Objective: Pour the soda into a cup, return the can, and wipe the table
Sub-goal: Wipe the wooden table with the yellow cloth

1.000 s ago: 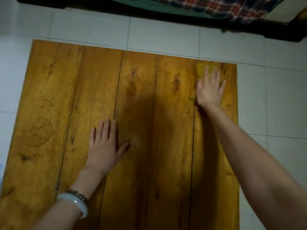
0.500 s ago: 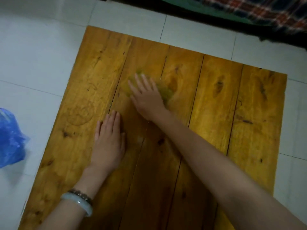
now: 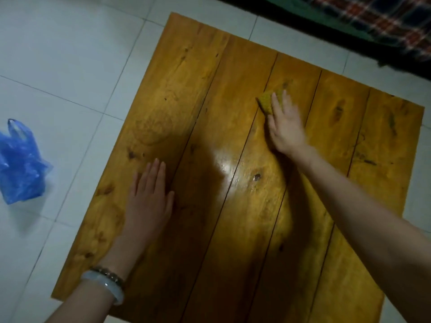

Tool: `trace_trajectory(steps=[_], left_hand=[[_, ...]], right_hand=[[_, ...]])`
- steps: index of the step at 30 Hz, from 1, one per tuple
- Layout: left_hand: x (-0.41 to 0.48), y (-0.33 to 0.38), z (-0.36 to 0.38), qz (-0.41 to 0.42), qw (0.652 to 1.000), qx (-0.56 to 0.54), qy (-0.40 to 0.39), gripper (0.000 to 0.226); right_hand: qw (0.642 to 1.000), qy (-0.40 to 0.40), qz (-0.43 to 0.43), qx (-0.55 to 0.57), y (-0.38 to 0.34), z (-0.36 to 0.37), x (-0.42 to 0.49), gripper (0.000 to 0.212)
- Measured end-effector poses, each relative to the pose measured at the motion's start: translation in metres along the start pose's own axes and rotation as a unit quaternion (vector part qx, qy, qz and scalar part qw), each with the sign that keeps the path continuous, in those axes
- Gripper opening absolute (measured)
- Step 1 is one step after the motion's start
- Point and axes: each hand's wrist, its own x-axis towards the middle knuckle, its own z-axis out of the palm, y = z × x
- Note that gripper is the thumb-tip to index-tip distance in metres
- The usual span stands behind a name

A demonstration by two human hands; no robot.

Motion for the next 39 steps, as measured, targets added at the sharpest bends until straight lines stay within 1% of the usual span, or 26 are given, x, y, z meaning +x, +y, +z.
trace_trajectory(steps=[1, 2, 5, 7, 9, 11, 12, 14, 16, 17, 18, 21, 22, 23, 25, 27, 29, 32, 35, 38, 39], left_hand=[[-0.006, -0.006, 0.002, -0.002, 1.0, -0.003, 0.001, 0.064], [-0.012, -0.012, 0.004, -0.004, 1.0, -0.005, 0.001, 0.064], [-0.027, -0.027, 0.006, -0.007, 1.0, -0.017, -0.005, 0.063], [-0.035, -0.034, 0.005, -0.009, 1.0, -0.023, -0.001, 0.063], [-0.042, -0.043, 0.004, -0.008, 1.0, -0.026, 0.004, 0.062], [-0.048, -0.051, 0.006, -0.007, 1.0, -0.026, 0.008, 0.061], [-0.051, -0.055, 0.007, -0.01, 1.0, -0.027, 0.004, 0.062], [-0.058, -0.062, 0.011, -0.02, 0.999, -0.032, -0.011, 0.064], [-0.066, -0.067, 0.015, -0.028, 0.999, -0.03, -0.026, 0.067], [-0.07, -0.069, 0.017, -0.03, 0.999, -0.027, -0.033, 0.068], [-0.073, -0.072, 0.019, -0.032, 0.998, -0.026, -0.039, 0.07], [-0.084, -0.081, 0.025, -0.039, 0.998, -0.025, -0.048, 0.072], [-0.086, -0.084, 0.026, -0.04, 0.998, -0.022, -0.05, 0.072], [-0.088, -0.087, 0.027, -0.04, 0.998, -0.022, -0.05, 0.072], [-0.092, -0.094, 0.027, -0.042, 0.998, -0.028, -0.047, 0.071], [-0.095, -0.101, 0.027, -0.043, 0.998, -0.033, -0.043, 0.071], [-0.099, -0.107, 0.028, -0.046, 0.998, -0.035, -0.04, 0.071], [-0.107, -0.116, 0.028, -0.062, 0.996, -0.042, -0.044, 0.073], [-0.117, -0.12, 0.03, -0.06, 0.996, -0.05, -0.054, 0.072], [-0.127, -0.118, 0.035, -0.033, 0.996, -0.049, -0.061, 0.069], [-0.128, -0.118, 0.037, -0.026, 0.997, -0.043, -0.058, 0.069]], right_hand=[[1.0, -0.002, -0.005, 0.019, -0.02, 0.007, -0.006, 0.054], [1.0, 0.0, -0.015, 0.014, -0.04, 0.016, -0.014, 0.053], [0.997, -0.002, -0.069, -0.032, -0.105, 0.037, -0.043, 0.053], [0.988, -0.025, -0.129, -0.076, -0.144, 0.049, -0.068, 0.054], [0.971, -0.055, -0.214, -0.092, -0.174, 0.061, -0.103, 0.055], [0.949, -0.075, -0.296, -0.072, -0.187, 0.069, -0.139, 0.053], [0.939, -0.071, -0.33, -0.058, -0.186, 0.073, -0.154, 0.051], [0.917, -0.063, -0.387, -0.073, -0.175, 0.078, -0.172, 0.049], [0.897, -0.067, -0.427, -0.092, -0.164, 0.076, -0.171, 0.05], [0.896, -0.066, -0.427, -0.1, -0.16, 0.074, -0.163, 0.051], [0.905, -0.062, -0.407, -0.108, -0.157, 0.072, -0.151, 0.052], [0.96, -0.021, -0.26, -0.101, -0.161, 0.06, -0.101, 0.054], [0.971, -0.016, -0.222, -0.09, -0.167, 0.056, -0.086, 0.053], [0.978, -0.026, -0.194, -0.076, -0.176, 0.053, -0.074, 0.053], [0.982, -0.039, -0.177, -0.054, -0.204, 0.055, -0.066, 0.053], [0.978, -0.033, -0.2, -0.05, -0.234, 0.065, -0.076, 0.052], [0.964, -0.026, -0.257, -0.061, -0.263, 0.078, -0.103, 0.051], [0.94, -0.033, -0.336, -0.039, -0.288, 0.093, -0.148, 0.05], [0.929, -0.038, -0.363, -0.059, -0.282, 0.096, -0.168, 0.051], [0.916, -0.034, -0.392, -0.081, -0.268, 0.094, -0.154, 0.049], [0.916, -0.037, -0.39, -0.088, -0.268, 0.092, -0.143, 0.051]])
